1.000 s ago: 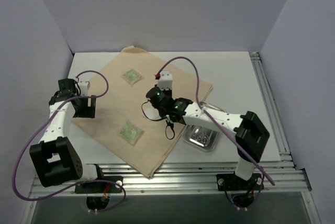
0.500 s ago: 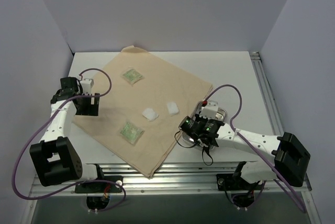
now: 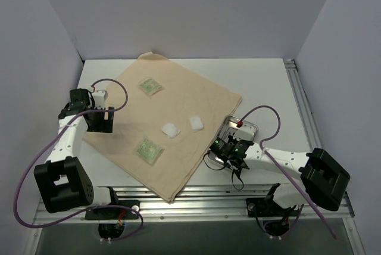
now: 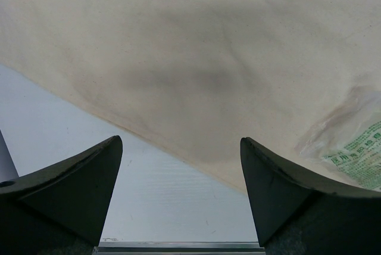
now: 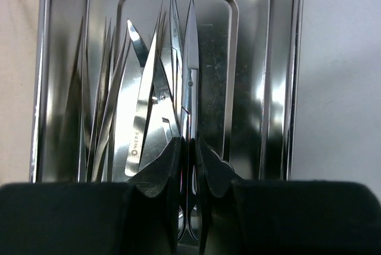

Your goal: Prepare the surgical pack

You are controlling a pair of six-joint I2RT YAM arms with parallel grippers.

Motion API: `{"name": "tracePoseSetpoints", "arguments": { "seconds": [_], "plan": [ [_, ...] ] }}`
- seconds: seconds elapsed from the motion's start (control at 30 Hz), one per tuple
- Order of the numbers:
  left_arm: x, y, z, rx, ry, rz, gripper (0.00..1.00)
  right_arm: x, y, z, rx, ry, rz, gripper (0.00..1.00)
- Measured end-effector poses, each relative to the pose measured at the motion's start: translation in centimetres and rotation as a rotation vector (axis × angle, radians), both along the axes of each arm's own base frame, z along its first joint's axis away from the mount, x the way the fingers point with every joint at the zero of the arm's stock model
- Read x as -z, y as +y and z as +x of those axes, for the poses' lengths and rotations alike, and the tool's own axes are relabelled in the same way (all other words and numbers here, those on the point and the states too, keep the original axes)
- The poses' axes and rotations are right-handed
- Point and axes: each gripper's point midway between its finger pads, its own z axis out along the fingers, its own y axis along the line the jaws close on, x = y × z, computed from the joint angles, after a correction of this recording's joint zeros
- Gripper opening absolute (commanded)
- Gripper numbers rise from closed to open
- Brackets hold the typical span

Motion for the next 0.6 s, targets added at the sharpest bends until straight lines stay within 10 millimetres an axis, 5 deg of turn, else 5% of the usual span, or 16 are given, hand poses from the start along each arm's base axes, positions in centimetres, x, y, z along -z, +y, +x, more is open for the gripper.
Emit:
{"name": "tracePoseSetpoints", "arguments": {
  "seconds": [0.37,0.6],
  "plan": [
    [-0.1,0.0,0.2,0.0,-0.008,0.002,0.9,1.8,-0.9,0.0,0.031,0.033,0.003,0.0],
    [-0.1,0.1,0.2,-0.001,-0.009,0.003,0.9,2.2,-0.7,-0.5,0.017,0.07,-0.042,0.39]
  ]
}}
